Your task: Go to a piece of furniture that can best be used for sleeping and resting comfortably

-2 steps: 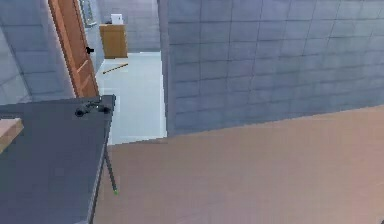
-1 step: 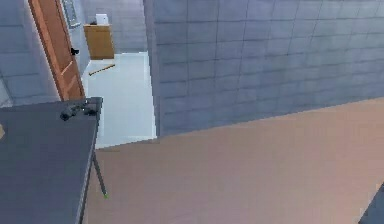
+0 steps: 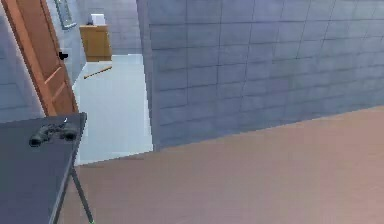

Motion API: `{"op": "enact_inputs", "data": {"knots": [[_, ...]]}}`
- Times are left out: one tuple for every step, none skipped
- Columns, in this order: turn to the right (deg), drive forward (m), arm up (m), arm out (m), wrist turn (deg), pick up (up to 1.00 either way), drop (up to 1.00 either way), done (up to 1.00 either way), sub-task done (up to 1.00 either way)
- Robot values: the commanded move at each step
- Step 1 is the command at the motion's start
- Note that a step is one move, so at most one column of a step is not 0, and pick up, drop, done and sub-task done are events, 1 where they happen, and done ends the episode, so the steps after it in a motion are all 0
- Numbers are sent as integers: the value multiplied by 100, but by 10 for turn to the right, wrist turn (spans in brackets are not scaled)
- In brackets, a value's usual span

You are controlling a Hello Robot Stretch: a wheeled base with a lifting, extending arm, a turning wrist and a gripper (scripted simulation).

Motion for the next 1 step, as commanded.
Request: {"op": "enact_inputs", "data": {"knots": [[-180, 0, 0, 0, 0, 0, 0, 0, 0]]}}
